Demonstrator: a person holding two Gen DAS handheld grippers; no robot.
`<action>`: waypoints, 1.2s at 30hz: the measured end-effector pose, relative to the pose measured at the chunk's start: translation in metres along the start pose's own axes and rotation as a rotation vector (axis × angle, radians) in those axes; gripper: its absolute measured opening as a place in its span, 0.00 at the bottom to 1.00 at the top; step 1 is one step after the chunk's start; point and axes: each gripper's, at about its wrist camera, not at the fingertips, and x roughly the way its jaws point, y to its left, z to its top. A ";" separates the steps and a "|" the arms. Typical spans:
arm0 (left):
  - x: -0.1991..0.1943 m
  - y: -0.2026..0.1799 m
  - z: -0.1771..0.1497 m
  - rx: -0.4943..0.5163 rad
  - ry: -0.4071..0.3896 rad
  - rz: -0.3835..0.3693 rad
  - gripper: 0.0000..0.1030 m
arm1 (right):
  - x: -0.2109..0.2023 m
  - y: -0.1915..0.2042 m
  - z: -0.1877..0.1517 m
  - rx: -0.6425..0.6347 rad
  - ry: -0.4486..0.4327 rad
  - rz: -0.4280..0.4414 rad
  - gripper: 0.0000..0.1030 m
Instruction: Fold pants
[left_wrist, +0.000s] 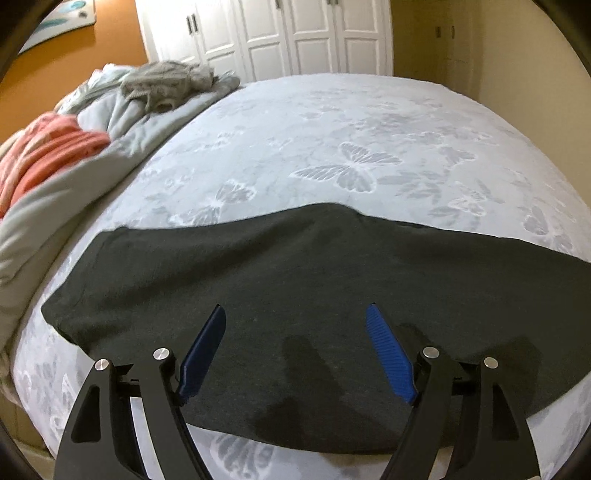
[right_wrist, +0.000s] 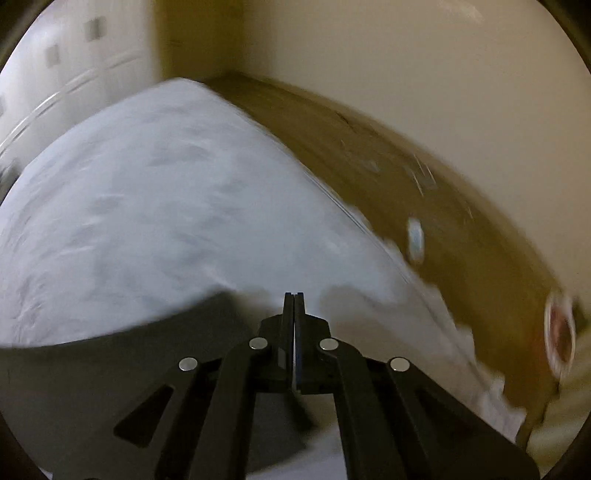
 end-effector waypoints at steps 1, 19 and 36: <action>0.002 0.003 0.000 -0.015 0.016 -0.007 0.74 | -0.002 -0.006 -0.002 0.027 0.024 0.006 0.02; -0.002 0.018 -0.009 -0.034 0.047 -0.001 0.75 | -0.010 0.074 -0.004 -0.172 -0.013 0.128 0.00; -0.048 -0.007 -0.014 -0.012 -0.065 -0.091 0.80 | -0.077 0.009 -0.057 0.019 0.070 0.122 0.61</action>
